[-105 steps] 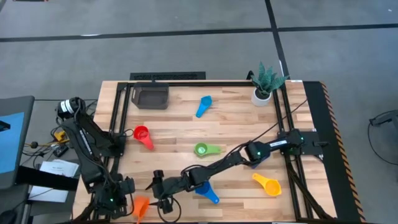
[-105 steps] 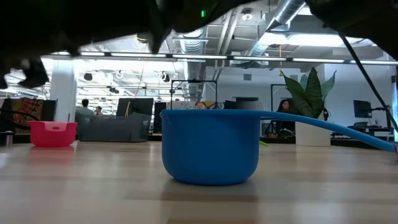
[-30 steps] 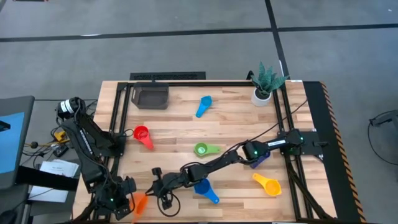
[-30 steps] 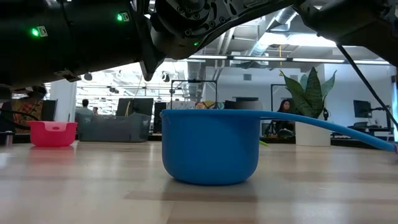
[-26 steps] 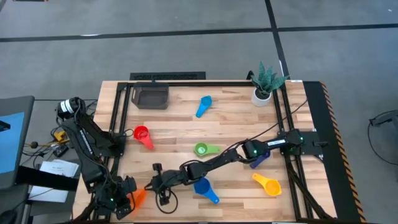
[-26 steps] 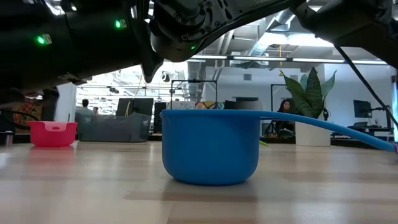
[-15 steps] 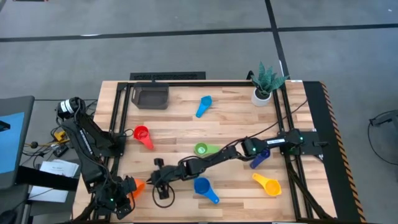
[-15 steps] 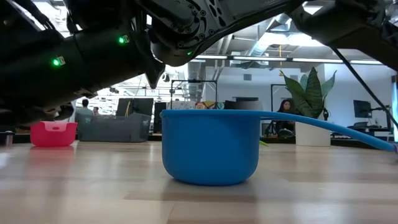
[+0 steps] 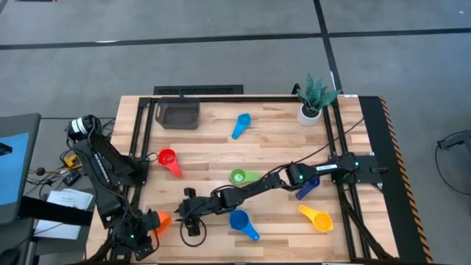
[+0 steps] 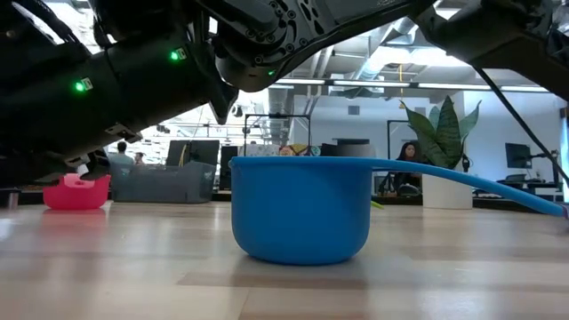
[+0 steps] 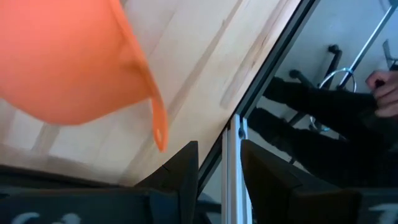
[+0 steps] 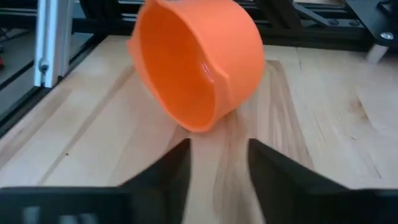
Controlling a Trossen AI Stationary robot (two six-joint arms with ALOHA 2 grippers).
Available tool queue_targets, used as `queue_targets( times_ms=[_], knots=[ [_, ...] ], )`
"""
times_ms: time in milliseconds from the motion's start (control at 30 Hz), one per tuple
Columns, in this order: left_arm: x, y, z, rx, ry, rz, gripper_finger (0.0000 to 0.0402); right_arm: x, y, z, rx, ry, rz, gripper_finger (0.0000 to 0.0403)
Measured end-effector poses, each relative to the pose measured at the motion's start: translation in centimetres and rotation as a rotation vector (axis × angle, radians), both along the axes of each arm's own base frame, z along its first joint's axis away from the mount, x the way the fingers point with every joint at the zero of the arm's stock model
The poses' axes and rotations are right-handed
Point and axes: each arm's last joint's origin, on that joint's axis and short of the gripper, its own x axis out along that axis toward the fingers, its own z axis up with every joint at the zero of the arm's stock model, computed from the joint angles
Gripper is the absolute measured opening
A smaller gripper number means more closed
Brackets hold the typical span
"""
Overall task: Nest measuring cups in basket
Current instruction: Move the orange measuring cup to the center of the table
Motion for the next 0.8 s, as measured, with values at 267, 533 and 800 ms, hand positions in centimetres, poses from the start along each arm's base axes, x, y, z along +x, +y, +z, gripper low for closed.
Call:
queue_targets(
  times_ms=[267,533,800],
  knots=[
    [-0.4,0.7,-0.5,0.080,0.064,0.030,0.0108,0.5,-0.4,1.1,0.044,-0.114,-0.024,0.0283],
    [-0.4,1.4,-0.8,0.153,0.075,0.040,0.0108,0.6,-0.6,1.3,0.010,-0.148,0.002,0.0258],
    [0.6,1.9,-0.9,0.168,0.058,0.044,0.0108,1.1,-2.0,1.4,-0.011,-0.174,0.045,0.0207]
  ],
)
